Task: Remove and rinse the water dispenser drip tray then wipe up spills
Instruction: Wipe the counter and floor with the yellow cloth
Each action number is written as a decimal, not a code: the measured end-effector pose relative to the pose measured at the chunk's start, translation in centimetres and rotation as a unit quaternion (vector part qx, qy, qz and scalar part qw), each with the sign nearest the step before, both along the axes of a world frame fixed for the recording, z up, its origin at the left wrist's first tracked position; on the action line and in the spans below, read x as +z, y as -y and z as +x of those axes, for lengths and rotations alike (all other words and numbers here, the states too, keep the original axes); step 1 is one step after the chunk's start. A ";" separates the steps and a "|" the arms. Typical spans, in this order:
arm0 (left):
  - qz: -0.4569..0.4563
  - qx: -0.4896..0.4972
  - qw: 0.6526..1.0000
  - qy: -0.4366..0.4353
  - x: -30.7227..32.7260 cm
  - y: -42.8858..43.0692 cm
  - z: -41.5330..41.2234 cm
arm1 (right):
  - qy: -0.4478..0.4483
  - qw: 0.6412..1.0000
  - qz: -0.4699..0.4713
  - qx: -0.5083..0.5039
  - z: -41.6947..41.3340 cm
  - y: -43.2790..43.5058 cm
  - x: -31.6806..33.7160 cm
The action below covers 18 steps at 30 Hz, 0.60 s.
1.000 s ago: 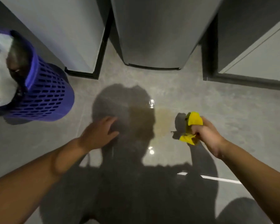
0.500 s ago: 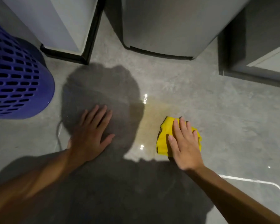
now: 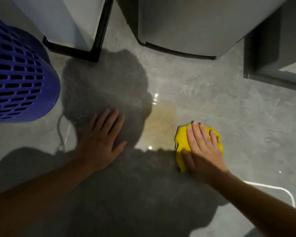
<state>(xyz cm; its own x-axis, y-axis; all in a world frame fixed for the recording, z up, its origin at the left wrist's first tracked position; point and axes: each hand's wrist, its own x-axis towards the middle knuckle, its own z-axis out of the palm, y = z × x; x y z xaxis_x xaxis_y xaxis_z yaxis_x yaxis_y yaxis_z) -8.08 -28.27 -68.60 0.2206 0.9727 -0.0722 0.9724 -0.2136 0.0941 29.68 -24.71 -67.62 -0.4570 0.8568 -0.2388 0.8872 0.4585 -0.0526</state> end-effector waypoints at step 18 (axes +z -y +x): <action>0.016 0.006 1.000 0.022 -1.5 0.1 -0.2 | -0.008 0.999 -0.012 -0.047 -7.6 -10.6 0.2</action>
<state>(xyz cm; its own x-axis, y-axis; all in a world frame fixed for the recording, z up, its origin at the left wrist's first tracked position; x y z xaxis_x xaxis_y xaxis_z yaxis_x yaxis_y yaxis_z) -8.29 -28.42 -70.12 0.2112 0.9769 -0.0314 0.9701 -0.2055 0.1293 22.12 -14.12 -67.42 -0.3778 0.8905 -0.2535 0.9255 0.3709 -0.0763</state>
